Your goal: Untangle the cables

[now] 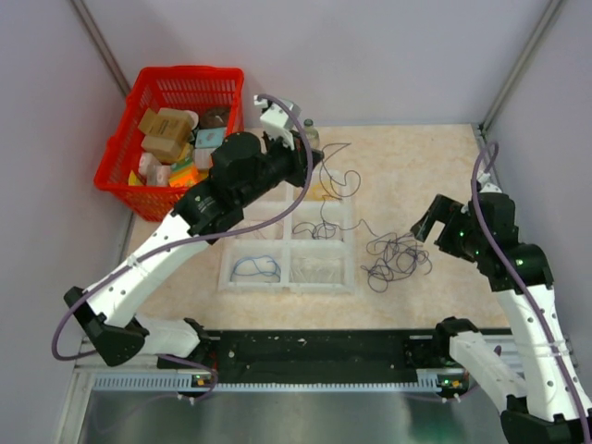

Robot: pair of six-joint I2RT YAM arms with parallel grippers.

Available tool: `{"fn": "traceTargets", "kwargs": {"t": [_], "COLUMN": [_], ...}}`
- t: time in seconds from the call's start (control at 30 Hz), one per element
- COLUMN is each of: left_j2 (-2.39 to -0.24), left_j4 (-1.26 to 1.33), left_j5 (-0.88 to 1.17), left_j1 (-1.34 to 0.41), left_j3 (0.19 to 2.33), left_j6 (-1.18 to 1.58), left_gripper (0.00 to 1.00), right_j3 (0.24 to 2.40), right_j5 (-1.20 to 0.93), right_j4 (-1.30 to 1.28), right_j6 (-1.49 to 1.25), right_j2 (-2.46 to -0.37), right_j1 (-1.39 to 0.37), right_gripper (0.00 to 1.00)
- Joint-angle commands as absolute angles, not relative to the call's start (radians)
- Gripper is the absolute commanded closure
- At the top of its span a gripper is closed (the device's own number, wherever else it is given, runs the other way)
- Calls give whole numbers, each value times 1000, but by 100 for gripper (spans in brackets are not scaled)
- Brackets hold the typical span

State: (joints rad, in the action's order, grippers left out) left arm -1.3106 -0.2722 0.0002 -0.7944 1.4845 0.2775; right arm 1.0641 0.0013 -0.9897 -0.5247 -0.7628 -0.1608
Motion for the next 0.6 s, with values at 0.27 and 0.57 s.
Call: {"fn": "traceTargets", "kwargs": {"t": [0.27,0.57], "left_j2": [-1209,-1212], "left_j4": [-308,-334], "left_j5": [-135,-137], "left_j1": [-770,-741], "left_j3": [1667,1712], "left_j6": [130,98], "left_gripper": [100,100], "right_j3": [1000,930], "right_j5": [-67,-113], "right_j4": [-907,-853], "right_j6": [-526,-555], "right_j2": [-733,-733], "right_j1": [-166,-164], "right_gripper": [1,1]}}
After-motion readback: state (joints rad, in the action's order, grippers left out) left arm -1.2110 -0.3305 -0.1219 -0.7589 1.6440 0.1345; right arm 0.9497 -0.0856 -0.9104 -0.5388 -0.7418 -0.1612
